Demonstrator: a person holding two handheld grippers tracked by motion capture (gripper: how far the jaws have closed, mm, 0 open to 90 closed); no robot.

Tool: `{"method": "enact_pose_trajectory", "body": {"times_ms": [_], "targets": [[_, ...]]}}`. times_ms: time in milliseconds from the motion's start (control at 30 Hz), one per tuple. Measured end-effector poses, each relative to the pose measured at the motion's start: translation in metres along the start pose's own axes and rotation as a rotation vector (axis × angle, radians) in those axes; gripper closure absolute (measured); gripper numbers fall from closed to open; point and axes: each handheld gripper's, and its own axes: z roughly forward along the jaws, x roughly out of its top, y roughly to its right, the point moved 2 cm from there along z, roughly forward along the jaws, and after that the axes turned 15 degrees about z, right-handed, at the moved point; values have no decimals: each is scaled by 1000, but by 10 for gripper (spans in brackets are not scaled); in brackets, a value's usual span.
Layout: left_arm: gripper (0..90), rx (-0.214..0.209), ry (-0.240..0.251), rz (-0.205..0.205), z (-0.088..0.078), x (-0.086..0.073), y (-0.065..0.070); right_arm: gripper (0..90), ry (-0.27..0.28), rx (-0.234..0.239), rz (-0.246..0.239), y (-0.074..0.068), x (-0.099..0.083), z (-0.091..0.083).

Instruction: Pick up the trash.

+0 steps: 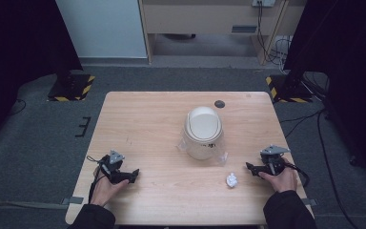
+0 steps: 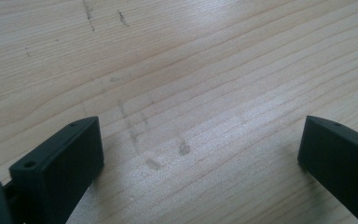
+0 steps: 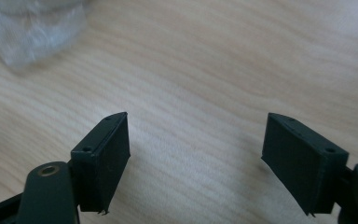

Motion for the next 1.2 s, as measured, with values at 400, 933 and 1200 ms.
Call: {"method": "enact_pose_trajectory", "body": {"times_ms": [400,933,1200], "targets": [[0,-1,0,1,0,0,0,253,181,17,104,1,18,-24],[0,-4,4,-4,0,0,0,226,355,69,133,-12,40,-54],[0,-2,1,-1,0,0,0,228,408,82,111,-26,51,-61]]}}
